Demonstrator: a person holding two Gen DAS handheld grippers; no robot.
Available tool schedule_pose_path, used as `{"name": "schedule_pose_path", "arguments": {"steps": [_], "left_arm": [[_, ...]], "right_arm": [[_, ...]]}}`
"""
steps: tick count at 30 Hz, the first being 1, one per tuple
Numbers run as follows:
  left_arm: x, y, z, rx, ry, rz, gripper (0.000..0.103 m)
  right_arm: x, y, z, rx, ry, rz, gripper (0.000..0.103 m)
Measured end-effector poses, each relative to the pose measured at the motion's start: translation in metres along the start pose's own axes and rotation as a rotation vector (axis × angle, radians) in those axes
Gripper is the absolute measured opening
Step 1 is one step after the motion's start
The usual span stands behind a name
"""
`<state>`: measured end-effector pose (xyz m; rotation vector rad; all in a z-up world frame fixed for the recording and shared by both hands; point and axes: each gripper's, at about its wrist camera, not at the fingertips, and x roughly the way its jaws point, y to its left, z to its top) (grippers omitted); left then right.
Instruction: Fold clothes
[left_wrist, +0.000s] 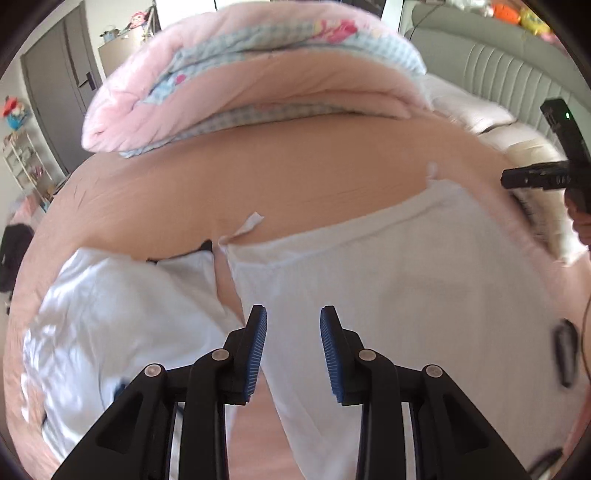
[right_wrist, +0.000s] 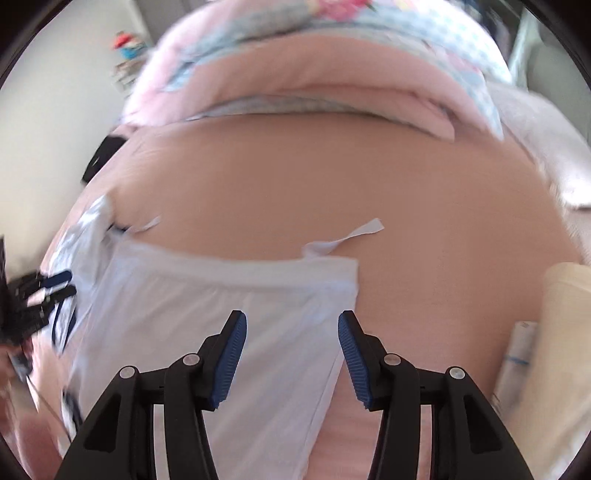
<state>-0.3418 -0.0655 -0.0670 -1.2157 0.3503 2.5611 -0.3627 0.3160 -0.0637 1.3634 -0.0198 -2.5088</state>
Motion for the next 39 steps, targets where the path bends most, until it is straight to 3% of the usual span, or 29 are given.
{"name": "schedule_pose_path", "arguments": {"steps": [2,5,9,14,19,23,26,29,33,36,39], "left_arm": [[-0.031,-0.009,-0.011,-0.001,-0.030,0.008,0.028],[-0.064,-0.019,-0.024,-0.047,-0.005,-0.025,0.034],[-0.096,-0.043,-0.046,-0.021,-0.009,-0.018,0.037],[-0.090,-0.055,-0.092,-0.092,0.122,-0.026,0.040],[-0.077,-0.094,-0.149,-0.115,0.188,-0.026,0.040],[-0.061,-0.135,-0.182,-0.028,0.225,0.061,0.040],[-0.065,-0.149,-0.208,0.027,0.264,0.088,0.040],[-0.083,-0.154,-0.223,0.067,0.248,0.030,0.040],[-0.102,-0.136,-0.216,-0.015,0.147,0.003,0.040],[-0.104,-0.129,-0.200,-0.082,0.078,-0.009,0.040],[-0.090,-0.139,-0.192,-0.099,0.071,-0.043,0.040]], "right_arm": [[-0.033,0.013,-0.020,-0.012,-0.022,0.010,0.053],[-0.062,0.040,-0.057,0.006,-0.022,-0.010,0.053],[-0.060,0.069,-0.114,0.018,0.017,-0.025,0.053],[-0.058,0.105,-0.184,0.032,0.065,-0.045,0.053],[-0.054,0.140,-0.252,0.042,0.109,-0.076,0.053],[-0.037,0.155,-0.264,-0.007,0.109,-0.222,0.053],[-0.039,0.161,-0.277,-0.064,0.119,-0.243,0.053],[-0.050,0.161,-0.294,-0.107,0.145,-0.220,0.058],[-0.068,0.148,-0.298,-0.037,0.157,-0.137,0.058],[-0.081,0.140,-0.281,0.043,0.082,-0.096,0.058],[-0.074,0.146,-0.270,0.041,0.030,-0.122,0.059]]}}
